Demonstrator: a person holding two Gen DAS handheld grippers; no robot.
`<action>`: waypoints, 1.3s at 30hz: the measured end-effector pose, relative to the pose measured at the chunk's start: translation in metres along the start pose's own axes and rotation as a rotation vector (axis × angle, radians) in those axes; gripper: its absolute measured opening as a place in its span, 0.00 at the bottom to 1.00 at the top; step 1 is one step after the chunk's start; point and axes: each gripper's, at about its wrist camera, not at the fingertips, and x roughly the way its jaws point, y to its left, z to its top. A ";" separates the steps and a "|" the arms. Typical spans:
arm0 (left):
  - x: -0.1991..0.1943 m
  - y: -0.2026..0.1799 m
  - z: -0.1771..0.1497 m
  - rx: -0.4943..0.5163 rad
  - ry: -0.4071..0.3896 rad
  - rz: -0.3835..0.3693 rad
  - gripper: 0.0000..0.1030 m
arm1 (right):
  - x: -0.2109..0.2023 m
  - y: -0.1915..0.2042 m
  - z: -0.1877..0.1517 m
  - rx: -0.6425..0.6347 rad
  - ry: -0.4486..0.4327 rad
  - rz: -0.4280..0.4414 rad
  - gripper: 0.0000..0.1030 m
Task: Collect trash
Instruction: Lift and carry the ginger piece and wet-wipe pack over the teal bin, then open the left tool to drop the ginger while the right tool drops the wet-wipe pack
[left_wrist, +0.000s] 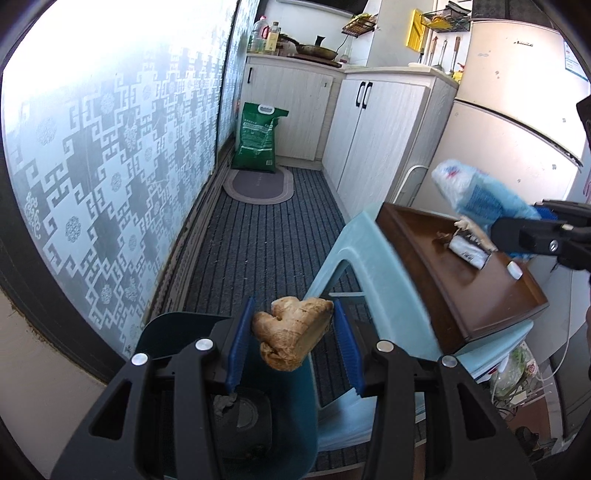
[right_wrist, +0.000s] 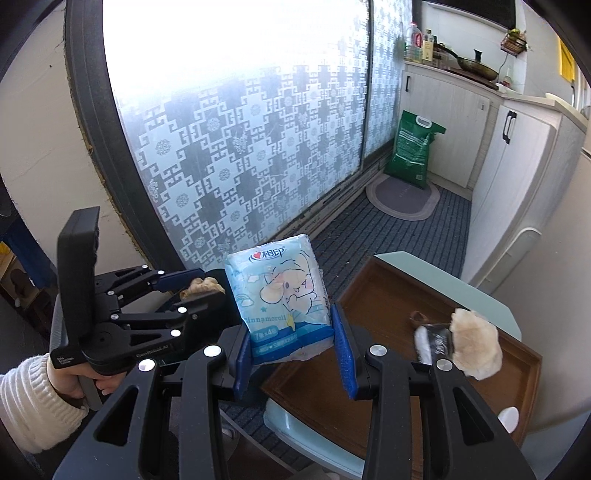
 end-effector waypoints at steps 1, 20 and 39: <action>0.003 0.004 -0.003 -0.001 0.009 0.006 0.45 | 0.002 0.002 0.001 0.000 0.000 0.007 0.38; 0.048 0.058 -0.049 0.014 0.283 0.091 0.45 | 0.063 0.045 0.013 -0.008 0.115 0.098 0.38; 0.029 0.086 -0.055 -0.023 0.260 0.075 0.29 | 0.127 0.079 0.006 -0.058 0.273 0.067 0.39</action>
